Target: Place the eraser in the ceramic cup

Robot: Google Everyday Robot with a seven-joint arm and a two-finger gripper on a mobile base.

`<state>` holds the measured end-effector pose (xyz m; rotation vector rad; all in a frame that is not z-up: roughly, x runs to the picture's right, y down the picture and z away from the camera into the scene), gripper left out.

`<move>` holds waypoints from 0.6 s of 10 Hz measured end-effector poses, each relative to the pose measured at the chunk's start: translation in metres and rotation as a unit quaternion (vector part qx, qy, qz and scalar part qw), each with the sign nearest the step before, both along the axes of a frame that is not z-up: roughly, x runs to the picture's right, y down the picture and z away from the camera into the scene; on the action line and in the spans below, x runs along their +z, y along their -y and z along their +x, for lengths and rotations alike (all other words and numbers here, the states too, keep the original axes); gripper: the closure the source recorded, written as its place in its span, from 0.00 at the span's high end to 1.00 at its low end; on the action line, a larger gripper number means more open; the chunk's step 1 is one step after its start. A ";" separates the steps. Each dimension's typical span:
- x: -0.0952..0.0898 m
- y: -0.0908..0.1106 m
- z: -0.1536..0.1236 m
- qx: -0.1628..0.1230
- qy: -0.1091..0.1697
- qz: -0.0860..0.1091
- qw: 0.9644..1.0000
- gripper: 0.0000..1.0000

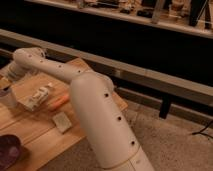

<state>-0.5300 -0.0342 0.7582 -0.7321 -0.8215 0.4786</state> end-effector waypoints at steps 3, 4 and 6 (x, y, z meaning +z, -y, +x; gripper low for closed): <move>0.001 -0.005 -0.002 0.013 0.014 -0.030 0.999 0.00; 0.002 -0.007 -0.001 0.016 0.017 -0.037 0.999 0.00; 0.006 -0.011 -0.001 0.019 0.022 -0.048 0.998 0.00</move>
